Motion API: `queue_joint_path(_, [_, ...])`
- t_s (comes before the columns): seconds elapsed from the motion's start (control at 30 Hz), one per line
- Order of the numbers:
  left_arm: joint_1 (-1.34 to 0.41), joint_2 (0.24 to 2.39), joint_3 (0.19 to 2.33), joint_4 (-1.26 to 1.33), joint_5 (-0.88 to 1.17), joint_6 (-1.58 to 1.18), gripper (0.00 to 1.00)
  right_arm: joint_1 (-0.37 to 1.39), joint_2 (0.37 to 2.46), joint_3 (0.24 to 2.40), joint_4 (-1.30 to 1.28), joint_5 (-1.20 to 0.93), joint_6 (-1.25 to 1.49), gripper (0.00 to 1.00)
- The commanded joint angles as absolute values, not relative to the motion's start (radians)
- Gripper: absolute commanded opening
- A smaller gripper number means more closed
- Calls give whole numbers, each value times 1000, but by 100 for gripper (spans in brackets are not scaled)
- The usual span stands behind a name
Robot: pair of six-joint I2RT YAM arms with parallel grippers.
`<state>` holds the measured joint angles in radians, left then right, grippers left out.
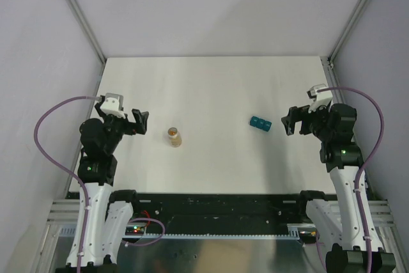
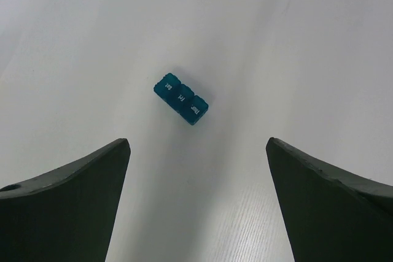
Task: Sort the pills into containers
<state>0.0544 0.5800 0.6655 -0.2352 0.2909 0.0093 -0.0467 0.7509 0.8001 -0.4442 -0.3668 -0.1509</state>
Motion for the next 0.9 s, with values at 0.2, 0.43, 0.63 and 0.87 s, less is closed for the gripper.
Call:
queue_joint_path(0.2, [49, 580, 700, -246, 297, 37, 98, -42, 755, 822, -436, -382, -177, 100])
queue_joint_path(0.43, [51, 593, 712, -260, 291, 45, 98, -45, 743, 823, -442, -385, -180, 100])
queue_joint_path(0.63, [50, 574, 721, -264, 297, 47, 98, -46, 736, 824, -450, -376, -181, 100])
queue_joint_path(0.87, [48, 601, 718, -272, 357, 51, 98, -18, 741, 835, -457, -299, -209, 100])
